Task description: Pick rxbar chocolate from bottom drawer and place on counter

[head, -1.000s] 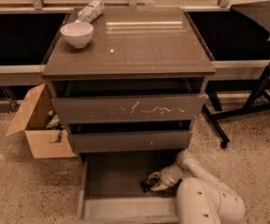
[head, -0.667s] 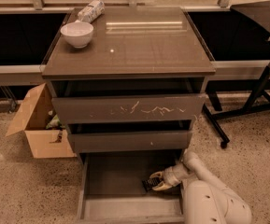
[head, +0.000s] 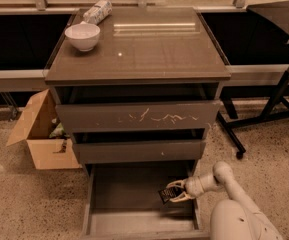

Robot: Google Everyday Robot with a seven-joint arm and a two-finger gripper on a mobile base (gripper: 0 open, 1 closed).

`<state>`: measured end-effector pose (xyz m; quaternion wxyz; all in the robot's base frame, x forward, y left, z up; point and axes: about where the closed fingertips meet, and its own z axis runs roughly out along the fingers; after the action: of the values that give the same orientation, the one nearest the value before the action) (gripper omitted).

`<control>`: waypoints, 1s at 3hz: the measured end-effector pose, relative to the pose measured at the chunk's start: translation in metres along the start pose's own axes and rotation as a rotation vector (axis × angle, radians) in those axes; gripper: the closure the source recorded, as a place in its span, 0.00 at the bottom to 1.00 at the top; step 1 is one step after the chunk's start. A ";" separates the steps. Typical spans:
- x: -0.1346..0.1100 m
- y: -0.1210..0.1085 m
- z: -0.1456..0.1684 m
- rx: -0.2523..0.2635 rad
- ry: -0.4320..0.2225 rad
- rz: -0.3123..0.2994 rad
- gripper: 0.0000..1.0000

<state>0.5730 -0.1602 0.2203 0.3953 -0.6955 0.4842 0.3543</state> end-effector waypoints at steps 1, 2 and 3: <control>-0.007 -0.004 0.005 -0.003 0.000 -0.011 1.00; -0.025 -0.023 -0.015 0.059 0.055 -0.070 1.00; -0.064 -0.064 -0.070 0.189 0.176 -0.150 1.00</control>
Offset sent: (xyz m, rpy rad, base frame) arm -0.0425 0.0820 0.1249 -0.0551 -0.1613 0.0169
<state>0.6235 -0.1831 0.3202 0.4404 -0.7180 0.4946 0.2142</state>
